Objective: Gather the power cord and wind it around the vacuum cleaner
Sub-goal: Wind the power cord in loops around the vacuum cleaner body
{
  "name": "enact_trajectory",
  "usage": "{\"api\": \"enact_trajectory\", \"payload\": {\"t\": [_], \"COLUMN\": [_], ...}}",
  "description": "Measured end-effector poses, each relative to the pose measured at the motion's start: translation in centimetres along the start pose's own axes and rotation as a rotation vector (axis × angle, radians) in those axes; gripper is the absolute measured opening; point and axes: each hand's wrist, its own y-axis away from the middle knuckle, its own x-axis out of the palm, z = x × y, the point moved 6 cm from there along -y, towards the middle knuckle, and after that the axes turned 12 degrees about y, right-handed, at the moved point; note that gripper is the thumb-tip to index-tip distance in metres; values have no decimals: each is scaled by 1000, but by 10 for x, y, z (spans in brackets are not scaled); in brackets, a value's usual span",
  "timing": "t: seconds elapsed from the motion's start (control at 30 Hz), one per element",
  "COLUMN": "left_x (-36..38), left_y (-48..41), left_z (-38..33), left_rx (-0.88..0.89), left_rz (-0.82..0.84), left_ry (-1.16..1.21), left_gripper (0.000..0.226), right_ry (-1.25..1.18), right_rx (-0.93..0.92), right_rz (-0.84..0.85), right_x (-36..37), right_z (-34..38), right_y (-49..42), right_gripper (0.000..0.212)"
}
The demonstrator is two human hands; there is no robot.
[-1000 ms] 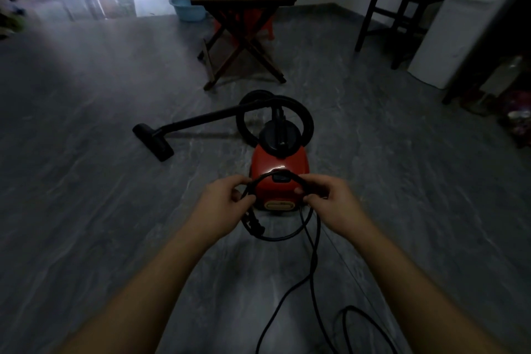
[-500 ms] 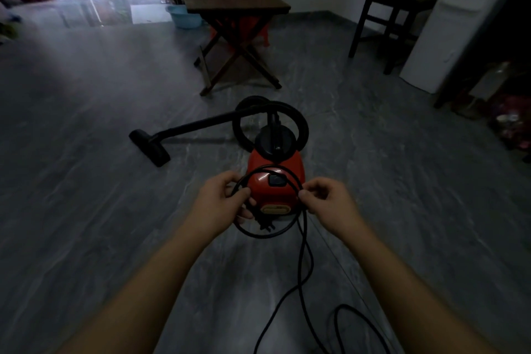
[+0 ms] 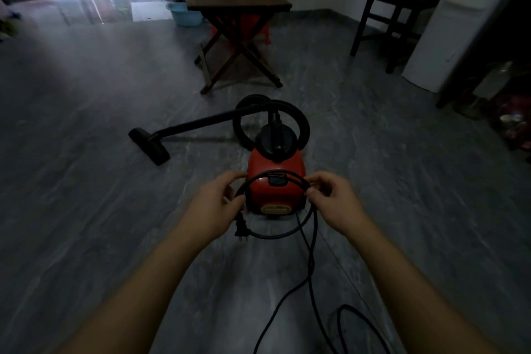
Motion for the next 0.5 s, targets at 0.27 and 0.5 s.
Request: {"api": "enact_trajectory", "payload": {"t": [0.27,0.5], "left_x": [-2,-12], "left_y": [-3,-9], "left_z": [-12,-4], "left_rx": [109,75], "left_rz": [-4,-98], "left_ry": [31,81], "left_gripper": [45,35], "right_ry": [-85,-42], "right_rx": [-24,-72], "right_rz": [-27,48], "right_x": [-11,-12], "right_z": [2,7], "right_y": [-3,-4], "right_gripper": [24,21]}}
